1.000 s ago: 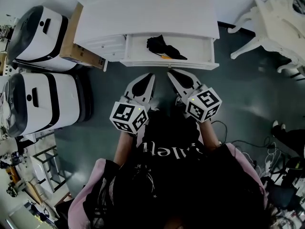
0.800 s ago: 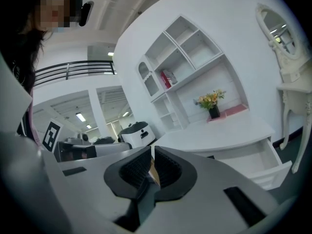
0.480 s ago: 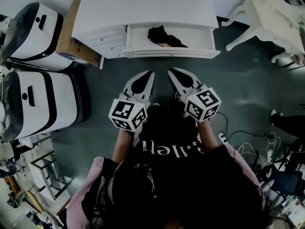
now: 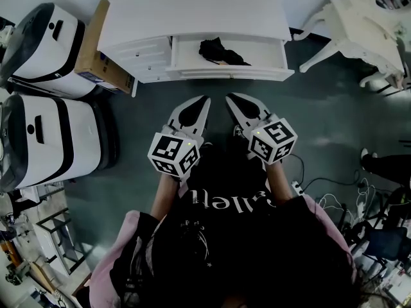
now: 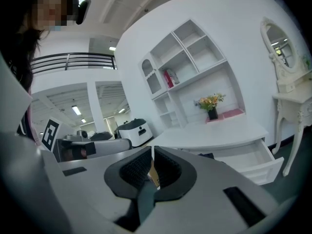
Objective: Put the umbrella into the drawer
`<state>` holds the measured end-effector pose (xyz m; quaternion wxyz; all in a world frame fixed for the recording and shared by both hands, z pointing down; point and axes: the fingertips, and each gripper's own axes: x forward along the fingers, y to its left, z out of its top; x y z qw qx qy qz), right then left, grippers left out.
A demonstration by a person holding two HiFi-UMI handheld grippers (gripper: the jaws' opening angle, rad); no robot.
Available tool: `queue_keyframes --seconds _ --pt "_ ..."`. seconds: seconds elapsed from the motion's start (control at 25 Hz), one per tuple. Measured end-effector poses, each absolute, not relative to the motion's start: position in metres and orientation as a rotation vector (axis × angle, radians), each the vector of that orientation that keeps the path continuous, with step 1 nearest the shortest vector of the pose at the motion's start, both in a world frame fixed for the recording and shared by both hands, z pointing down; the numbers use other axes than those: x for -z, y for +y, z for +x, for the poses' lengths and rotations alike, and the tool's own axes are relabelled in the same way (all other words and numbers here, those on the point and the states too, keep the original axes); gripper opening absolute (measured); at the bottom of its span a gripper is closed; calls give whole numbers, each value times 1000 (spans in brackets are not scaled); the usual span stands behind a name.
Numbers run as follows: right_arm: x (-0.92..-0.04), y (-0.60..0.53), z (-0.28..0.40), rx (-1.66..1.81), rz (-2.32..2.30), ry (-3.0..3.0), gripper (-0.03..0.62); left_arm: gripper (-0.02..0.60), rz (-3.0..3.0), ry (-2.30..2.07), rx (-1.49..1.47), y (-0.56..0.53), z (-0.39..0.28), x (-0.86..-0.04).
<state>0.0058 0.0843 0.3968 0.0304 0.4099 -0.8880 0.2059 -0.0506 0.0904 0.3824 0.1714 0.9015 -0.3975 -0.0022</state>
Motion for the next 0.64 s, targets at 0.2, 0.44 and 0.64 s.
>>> queue_keyframes --seconds 0.2,0.44,0.64 --pt "-399 88 0 -627 1250 -2732 52 17 2559 -1129 12 94 -55 -383" --pt "-400 90 -6 -634 1245 -2726 52 17 2559 -1131 25 96 -61 -381" --pt "-400 95 -7 -635 1244 -2723 52 17 2562 -1128 25 101 -60 -380"
